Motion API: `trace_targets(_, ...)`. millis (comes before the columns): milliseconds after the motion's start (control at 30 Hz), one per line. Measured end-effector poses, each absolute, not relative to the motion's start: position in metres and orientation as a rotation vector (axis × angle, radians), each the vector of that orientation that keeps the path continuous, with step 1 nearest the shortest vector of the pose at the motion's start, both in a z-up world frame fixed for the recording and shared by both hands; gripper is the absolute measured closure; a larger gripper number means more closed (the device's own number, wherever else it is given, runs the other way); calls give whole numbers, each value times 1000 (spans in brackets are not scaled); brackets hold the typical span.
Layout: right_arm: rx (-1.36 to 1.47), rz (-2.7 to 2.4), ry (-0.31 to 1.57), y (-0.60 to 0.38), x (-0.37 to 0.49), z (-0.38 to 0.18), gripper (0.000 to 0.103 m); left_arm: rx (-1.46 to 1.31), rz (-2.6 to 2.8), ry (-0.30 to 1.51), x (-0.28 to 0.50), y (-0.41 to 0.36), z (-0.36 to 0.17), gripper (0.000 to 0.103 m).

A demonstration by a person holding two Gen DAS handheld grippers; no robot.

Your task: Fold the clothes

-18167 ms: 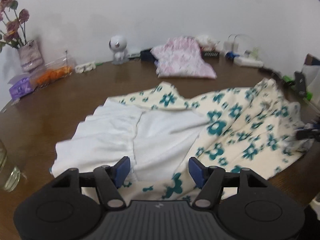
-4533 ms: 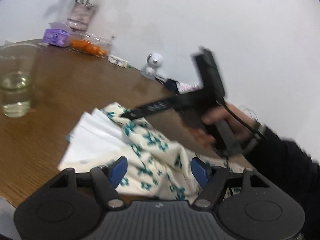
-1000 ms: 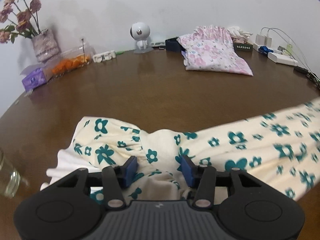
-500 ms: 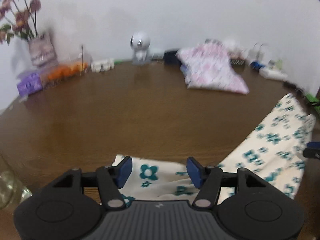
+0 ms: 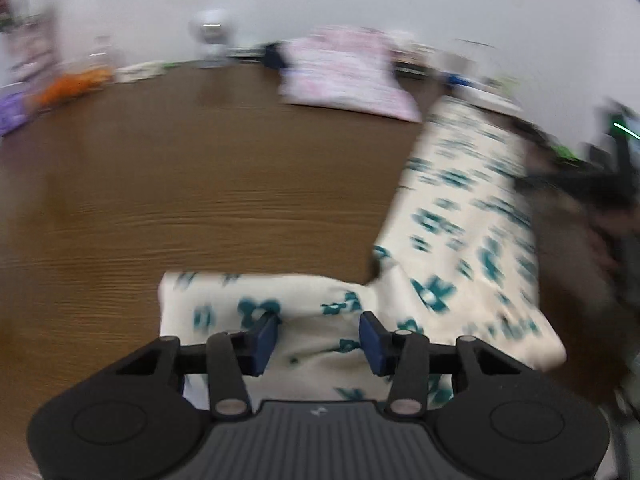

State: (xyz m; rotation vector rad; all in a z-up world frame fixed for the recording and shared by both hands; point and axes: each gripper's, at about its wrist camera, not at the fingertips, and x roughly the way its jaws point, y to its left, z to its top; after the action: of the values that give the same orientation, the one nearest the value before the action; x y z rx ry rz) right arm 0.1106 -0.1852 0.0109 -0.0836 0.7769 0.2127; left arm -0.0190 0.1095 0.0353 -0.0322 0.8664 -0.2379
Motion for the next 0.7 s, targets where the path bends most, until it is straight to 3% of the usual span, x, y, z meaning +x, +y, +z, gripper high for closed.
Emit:
trace_targets(67, -30, 173, 782, -201, 120, 17, 67, -50, -281, 817, -25, 108, 49, 55)
trace_targets(100, -2, 154, 783, -208, 124, 21, 68, -49, -272, 791, -26, 111, 54, 50)
trace_targets(133, 41, 153, 766, -217, 118, 26, 68, -41, -259, 774, -25, 114, 56, 39)
trace_targets(167, 95, 175, 752, -224, 109, 31, 63, -32, -255, 766, -23, 118, 56, 37)
trace_targets(267, 345, 306, 770, -241, 81, 34, 56, -54, -330, 800, -10, 128, 42, 38)
trace_targets(367, 308, 304, 788, -215, 65, 28, 51, -141, -431, 834, 2, 129, 29, 39)
trace_targets(400, 254, 281, 793, -202, 65, 25, 53, -146, -446, 846, 4, 127, 25, 41)
trace_targets(433, 205, 254, 794, -192, 67, 21, 63, -126, -442, 853, 2, 123, 24, 49)
trace_targets(467, 178, 236, 792, -187, 70, 17, 74, -107, -432, 859, 2, 117, 22, 65)
trace_targets(533, 140, 215, 783, -181, 76, 15, 80, -97, -393, 864, -1, 110, 20, 80)
trace_targets(700, 83, 208, 802, -190, 115, 13, 90, -127, -267, 830, -4, 69, 18, 85)
